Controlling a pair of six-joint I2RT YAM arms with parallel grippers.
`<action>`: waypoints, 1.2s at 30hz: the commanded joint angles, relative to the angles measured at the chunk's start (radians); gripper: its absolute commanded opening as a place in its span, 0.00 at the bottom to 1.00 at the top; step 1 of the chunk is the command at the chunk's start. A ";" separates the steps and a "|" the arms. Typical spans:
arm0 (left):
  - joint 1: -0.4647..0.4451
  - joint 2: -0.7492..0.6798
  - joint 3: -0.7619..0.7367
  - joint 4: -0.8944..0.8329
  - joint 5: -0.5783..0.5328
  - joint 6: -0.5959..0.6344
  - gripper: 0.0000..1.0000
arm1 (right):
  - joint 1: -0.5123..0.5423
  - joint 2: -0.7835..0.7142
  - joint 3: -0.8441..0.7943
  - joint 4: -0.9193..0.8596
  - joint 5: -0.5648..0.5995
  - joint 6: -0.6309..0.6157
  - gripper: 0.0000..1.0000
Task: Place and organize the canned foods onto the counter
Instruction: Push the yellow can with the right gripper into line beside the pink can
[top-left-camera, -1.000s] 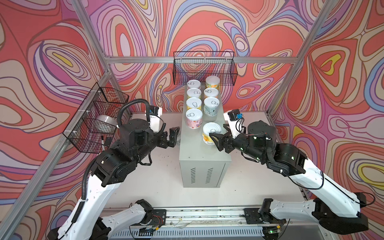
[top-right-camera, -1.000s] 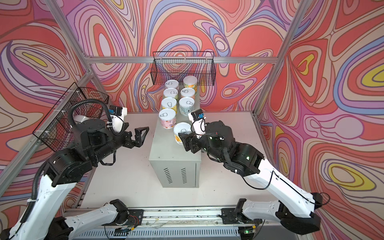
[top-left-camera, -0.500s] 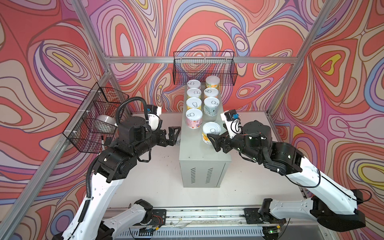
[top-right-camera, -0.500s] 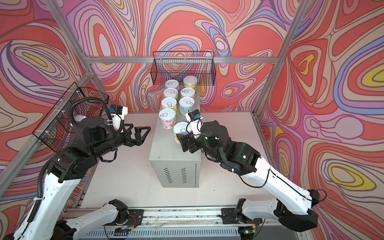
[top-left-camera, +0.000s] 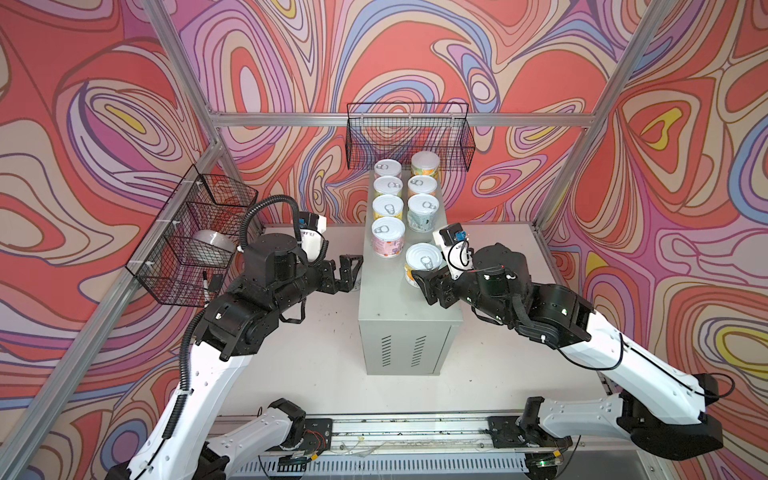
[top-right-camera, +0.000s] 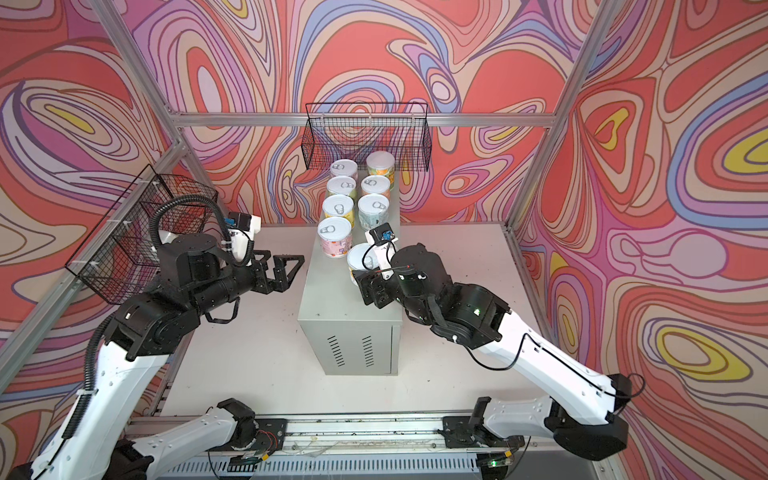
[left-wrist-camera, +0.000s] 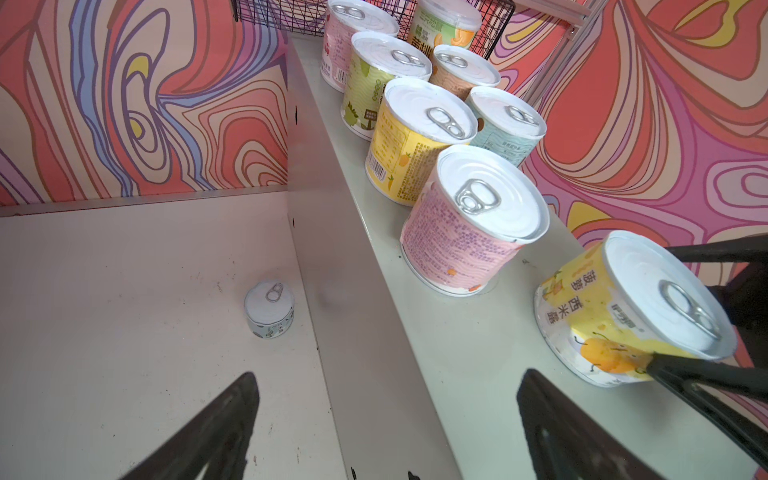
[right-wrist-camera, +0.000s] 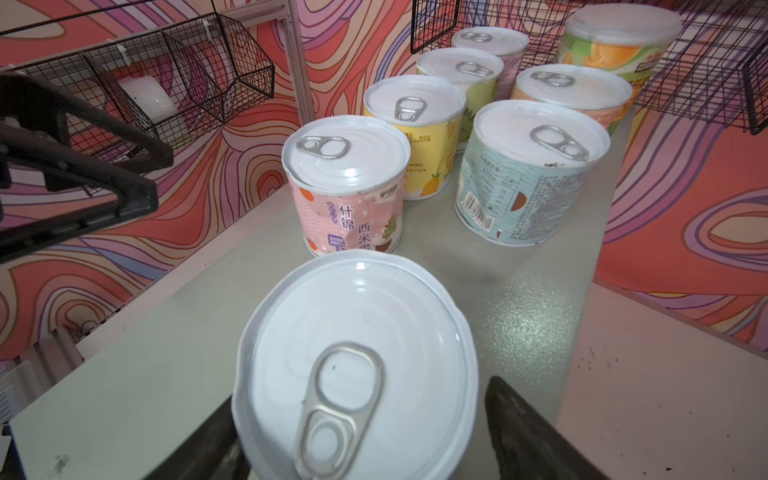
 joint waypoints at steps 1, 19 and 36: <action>0.008 0.006 -0.015 0.039 0.009 -0.007 0.97 | 0.004 0.007 -0.014 0.004 0.075 0.014 0.84; 0.013 0.058 -0.039 0.092 -0.015 -0.005 0.96 | -0.041 0.057 -0.007 0.102 0.143 -0.015 0.69; 0.026 0.114 -0.030 0.128 -0.019 0.013 0.96 | -0.119 0.093 -0.004 0.146 0.088 -0.004 0.68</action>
